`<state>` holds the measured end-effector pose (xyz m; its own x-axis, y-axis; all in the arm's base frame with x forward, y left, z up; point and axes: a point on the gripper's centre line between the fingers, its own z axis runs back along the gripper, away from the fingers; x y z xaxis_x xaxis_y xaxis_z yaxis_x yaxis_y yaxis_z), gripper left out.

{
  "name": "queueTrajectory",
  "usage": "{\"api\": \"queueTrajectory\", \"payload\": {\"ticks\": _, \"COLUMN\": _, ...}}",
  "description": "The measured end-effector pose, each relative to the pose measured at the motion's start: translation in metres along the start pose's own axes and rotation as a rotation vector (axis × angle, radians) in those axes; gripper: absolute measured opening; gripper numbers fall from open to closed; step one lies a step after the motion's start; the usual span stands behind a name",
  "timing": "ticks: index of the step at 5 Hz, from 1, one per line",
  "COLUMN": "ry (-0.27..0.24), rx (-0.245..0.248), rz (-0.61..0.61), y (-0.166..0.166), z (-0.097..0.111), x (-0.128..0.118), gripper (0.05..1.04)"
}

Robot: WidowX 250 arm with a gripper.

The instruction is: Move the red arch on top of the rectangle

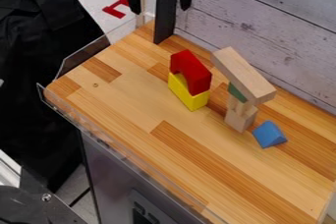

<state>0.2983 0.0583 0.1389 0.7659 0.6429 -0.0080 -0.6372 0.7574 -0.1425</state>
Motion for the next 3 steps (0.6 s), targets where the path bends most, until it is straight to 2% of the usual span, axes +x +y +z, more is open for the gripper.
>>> {"api": "queueTrajectory", "payload": {"ticks": 1, "ry": 0.029, "rx": 0.014, "rz": 0.004, "y": 0.002, "z": -0.009, "x": -0.002, "gripper": 1.000}}
{"api": "queueTrajectory", "payload": {"ticks": 2, "ry": 0.017, "rx": 0.013, "rz": 0.079, "y": 0.001, "z": -0.013, "x": 0.002, "gripper": 1.000}}
{"api": "queueTrajectory", "payload": {"ticks": 3, "ry": 0.025, "rx": -0.015, "rz": 0.134, "y": 0.000, "z": -0.021, "x": 0.000, "gripper": 1.000}}
